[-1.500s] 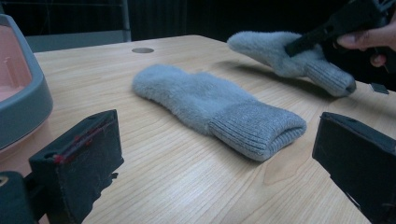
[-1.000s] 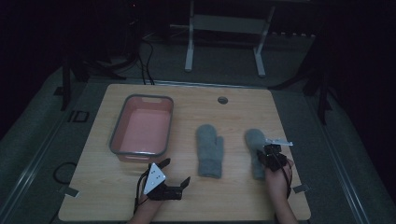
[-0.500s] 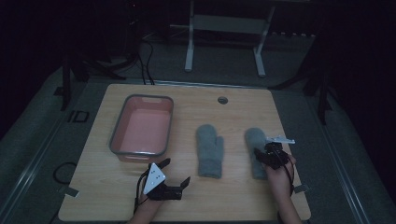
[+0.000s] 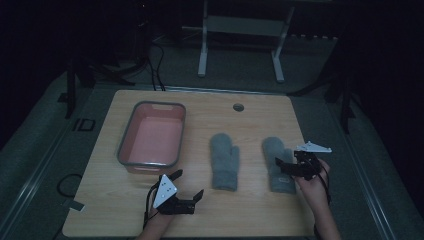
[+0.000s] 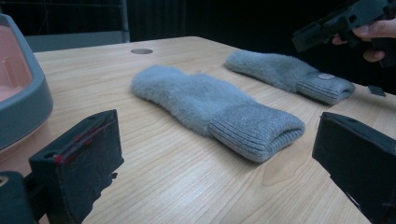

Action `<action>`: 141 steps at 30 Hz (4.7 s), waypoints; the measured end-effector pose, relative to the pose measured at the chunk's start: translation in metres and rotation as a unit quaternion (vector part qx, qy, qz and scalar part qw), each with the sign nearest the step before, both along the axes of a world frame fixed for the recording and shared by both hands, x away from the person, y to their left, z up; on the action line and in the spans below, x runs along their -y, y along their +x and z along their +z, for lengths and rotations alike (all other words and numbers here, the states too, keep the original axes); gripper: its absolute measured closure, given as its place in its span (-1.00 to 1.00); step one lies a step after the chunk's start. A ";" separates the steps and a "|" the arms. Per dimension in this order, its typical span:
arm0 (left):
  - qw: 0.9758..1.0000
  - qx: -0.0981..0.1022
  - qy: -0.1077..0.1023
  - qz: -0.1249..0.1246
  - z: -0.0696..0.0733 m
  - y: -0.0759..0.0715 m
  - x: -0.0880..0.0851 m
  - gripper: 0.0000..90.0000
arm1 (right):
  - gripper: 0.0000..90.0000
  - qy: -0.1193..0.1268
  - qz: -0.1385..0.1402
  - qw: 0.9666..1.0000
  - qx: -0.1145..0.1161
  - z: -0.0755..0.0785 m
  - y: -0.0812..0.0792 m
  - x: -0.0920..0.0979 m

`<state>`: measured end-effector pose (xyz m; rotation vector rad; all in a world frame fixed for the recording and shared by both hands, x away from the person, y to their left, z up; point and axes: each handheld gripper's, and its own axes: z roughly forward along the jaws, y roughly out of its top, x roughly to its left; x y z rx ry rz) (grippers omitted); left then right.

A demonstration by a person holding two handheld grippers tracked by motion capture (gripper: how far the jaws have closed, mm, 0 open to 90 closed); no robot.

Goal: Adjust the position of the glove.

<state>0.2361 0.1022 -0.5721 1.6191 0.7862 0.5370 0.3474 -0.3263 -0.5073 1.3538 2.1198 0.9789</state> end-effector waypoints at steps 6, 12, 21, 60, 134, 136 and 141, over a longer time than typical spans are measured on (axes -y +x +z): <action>1.000 0.000 -0.001 0.000 0.000 0.000 0.000 -0.96 | -0.79 -0.015 0.003 1.000 -0.021 -0.019 0.002 -0.003; 1.000 0.000 0.000 0.000 0.000 0.000 0.000 -0.96 | -0.64 -0.015 -0.016 1.000 -0.021 -0.029 0.004 -0.007; 1.000 0.002 0.002 -0.001 0.000 0.000 0.001 -0.96 | 0.10 -0.030 -0.031 0.999 -0.009 -0.043 0.005 -0.006; 1.000 0.003 0.004 0.000 0.000 0.000 0.001 -0.96 | 0.78 0.010 -0.113 0.993 0.039 0.041 -0.011 -0.067; 1.000 0.006 0.002 -0.007 0.000 -0.001 0.001 -0.96 | -0.13 -0.002 -0.009 0.999 -0.050 -0.024 -0.005 -0.215; 1.000 0.006 0.001 -0.007 0.000 -0.001 0.001 -0.96 | -0.21 0.003 -0.004 0.999 -0.052 -0.022 -0.005 -0.213; 1.000 0.006 0.002 -0.007 0.000 -0.001 0.001 -0.96 | -0.61 0.027 0.020 0.998 -0.044 -0.010 -0.011 -0.209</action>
